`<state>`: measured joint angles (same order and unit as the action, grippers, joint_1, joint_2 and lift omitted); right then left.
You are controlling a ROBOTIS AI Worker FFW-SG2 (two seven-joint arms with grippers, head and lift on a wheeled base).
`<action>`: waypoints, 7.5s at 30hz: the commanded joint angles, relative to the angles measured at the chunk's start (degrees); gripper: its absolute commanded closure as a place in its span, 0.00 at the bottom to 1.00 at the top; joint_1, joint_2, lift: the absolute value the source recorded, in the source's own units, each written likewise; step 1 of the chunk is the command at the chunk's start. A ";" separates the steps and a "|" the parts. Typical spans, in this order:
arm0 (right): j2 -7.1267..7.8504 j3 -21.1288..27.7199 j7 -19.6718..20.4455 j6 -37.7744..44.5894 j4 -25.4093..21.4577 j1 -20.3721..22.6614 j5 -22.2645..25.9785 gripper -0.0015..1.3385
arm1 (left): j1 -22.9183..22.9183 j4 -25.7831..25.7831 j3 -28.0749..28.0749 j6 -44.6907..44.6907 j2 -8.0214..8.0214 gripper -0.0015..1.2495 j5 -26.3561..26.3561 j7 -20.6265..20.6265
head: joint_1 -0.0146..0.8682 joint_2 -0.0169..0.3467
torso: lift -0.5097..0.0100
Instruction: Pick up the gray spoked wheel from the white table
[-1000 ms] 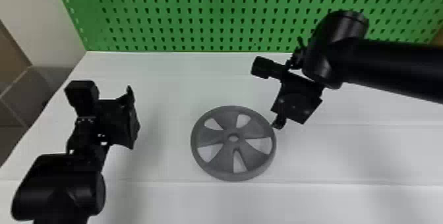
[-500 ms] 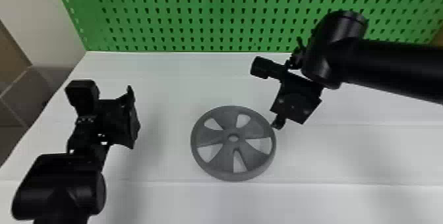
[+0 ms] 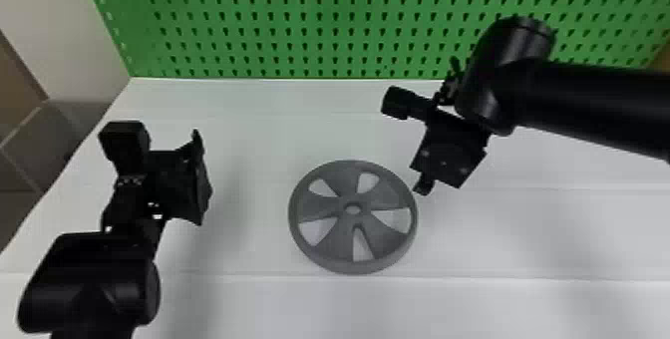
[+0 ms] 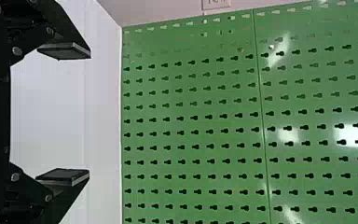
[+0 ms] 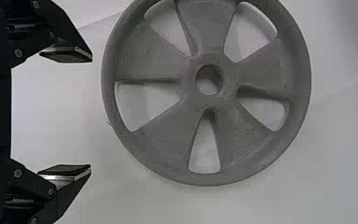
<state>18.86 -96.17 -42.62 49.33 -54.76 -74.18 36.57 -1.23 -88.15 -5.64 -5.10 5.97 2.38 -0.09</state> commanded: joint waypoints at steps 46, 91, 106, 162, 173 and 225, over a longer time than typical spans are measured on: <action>-3.75 2.91 23.46 11.84 14.33 1.75 37.43 0.32 | -1.49 1.40 1.77 0.00 0.00 0.29 -1.15 0.09 | 0.90 0.20 | 0.98; -8.41 2.74 45.96 10.17 28.48 3.34 65.47 0.32 | -1.67 2.02 2.91 0.79 0.00 0.28 -2.55 0.27 | 0.90 0.20 | 0.98; -9.81 2.12 49.92 7.79 32.35 5.09 70.57 0.32 | -2.20 2.02 3.35 0.79 0.09 0.29 -2.90 0.35 | 0.90 0.20 | 0.98; -14.03 36.23 51.41 6.30 34.20 14.32 36.73 0.32 | -1.23 -0.09 2.65 0.88 0.44 0.29 -1.32 1.14 | 0.90 0.20 | 0.98; -13.24 40.36 44.47 2.08 32.88 14.50 27.06 0.32 | -1.67 -0.79 4.41 -3.08 3.34 0.29 2.98 1.14 | 0.90 0.20 | 0.98; -9.28 74.55 41.66 -6.27 11.08 28.39 -8.89 0.00 | -2.28 4.57 -0.78 -3.96 3.34 0.00 15.20 4.66 | 0.90 0.20 | 0.98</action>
<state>9.55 -21.57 -0.88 43.93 -43.15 -46.15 29.37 -3.62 -83.86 -6.30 -9.30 9.32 17.42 4.25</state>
